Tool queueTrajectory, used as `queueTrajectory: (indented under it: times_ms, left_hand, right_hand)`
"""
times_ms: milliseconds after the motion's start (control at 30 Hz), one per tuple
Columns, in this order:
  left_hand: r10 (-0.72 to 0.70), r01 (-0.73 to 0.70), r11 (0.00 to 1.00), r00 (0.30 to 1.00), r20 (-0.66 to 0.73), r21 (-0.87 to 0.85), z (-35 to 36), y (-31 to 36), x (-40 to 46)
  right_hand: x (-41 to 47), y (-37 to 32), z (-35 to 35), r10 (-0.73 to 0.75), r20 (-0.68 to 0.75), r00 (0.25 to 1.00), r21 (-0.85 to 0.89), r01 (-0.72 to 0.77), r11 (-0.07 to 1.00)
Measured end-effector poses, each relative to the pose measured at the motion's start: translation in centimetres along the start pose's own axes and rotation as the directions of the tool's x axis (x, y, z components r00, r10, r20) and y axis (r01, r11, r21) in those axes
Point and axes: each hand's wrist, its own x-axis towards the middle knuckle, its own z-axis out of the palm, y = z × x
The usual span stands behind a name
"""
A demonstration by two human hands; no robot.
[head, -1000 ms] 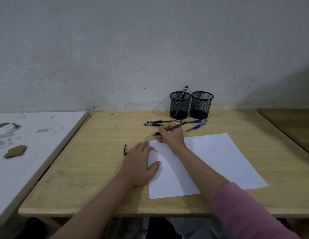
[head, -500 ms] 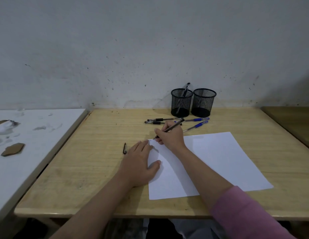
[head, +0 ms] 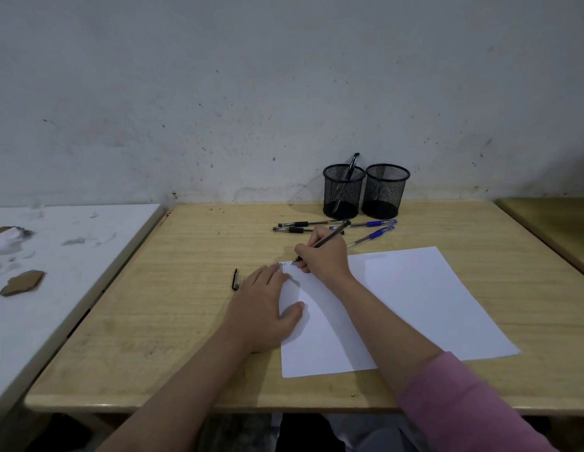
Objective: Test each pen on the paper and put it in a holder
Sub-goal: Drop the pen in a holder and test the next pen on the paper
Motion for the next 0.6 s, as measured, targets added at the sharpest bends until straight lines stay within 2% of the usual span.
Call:
queueTrajectory:
  times_ms: [600]
  left_hand:
    - [0.002,-0.002,1.000,1.000,-0.016,-0.009,-0.24,0.20,-0.05]
  right_hand:
    - [-0.06,0.18,0.12,-0.026,-0.087,0.996,-0.035,0.023,0.999]
